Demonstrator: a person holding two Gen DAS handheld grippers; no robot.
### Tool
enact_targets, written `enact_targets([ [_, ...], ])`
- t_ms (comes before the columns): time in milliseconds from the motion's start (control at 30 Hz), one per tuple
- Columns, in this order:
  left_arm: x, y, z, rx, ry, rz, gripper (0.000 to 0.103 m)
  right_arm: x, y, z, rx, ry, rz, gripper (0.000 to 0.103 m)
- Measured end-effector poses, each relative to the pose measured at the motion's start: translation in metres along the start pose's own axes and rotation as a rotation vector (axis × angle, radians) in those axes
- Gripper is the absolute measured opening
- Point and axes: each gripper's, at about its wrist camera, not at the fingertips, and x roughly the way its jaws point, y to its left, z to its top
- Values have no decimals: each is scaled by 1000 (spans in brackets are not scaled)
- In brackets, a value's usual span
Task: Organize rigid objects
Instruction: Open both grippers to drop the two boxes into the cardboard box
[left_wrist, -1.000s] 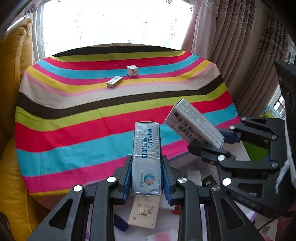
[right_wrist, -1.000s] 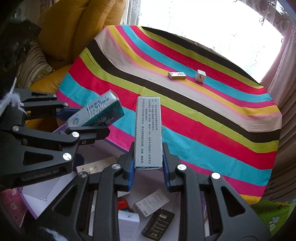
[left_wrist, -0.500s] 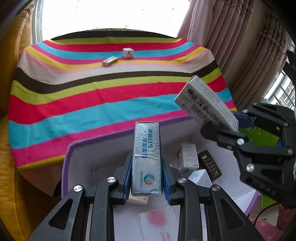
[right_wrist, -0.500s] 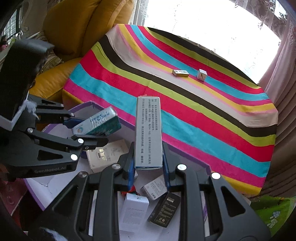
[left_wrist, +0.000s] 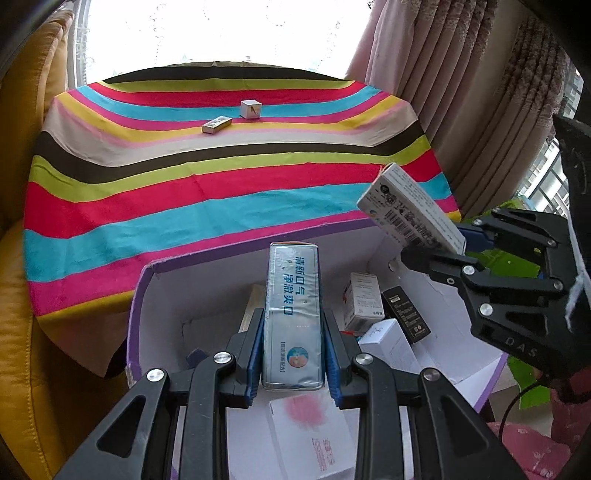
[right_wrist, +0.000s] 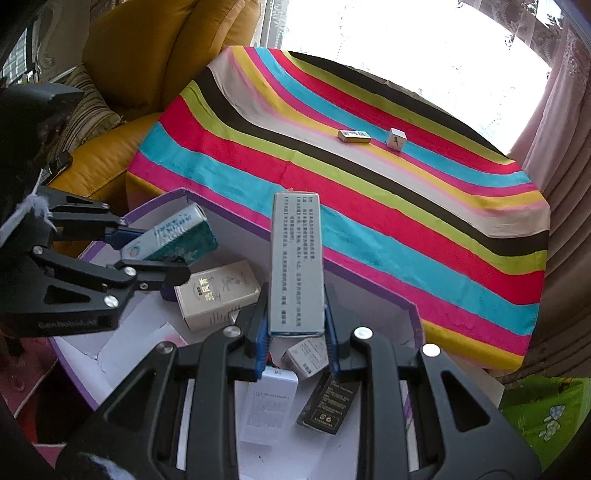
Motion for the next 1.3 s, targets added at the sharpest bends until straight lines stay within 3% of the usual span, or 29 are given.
enact_targets([
  [633, 4, -10, -23, 32, 65, -10, 31, 1, 10, -28, 29, 46, 61, 29],
  [667, 6, -10, -24, 25, 76, -8, 32, 0, 10, -28, 34, 47, 72, 31],
  [733, 8, -8, -25, 11, 88, 1, 51, -1, 10, -29, 46, 46, 84, 38],
  [800, 9, -4, -26, -10, 99, 6, 59, -2, 11, -29, 42, 46, 82, 48],
  [867, 8, -1, -25, -26, 97, 4, 59, -2, 11, -29, 39, 44, 77, 58],
  [1167, 7, -2, -25, -37, 97, 1, 60, -2, 11, -28, 38, 46, 76, 63],
  [1300, 9, 1, -26, -48, 99, 2, 65, 0, 10, -29, 36, 50, 81, 64],
])
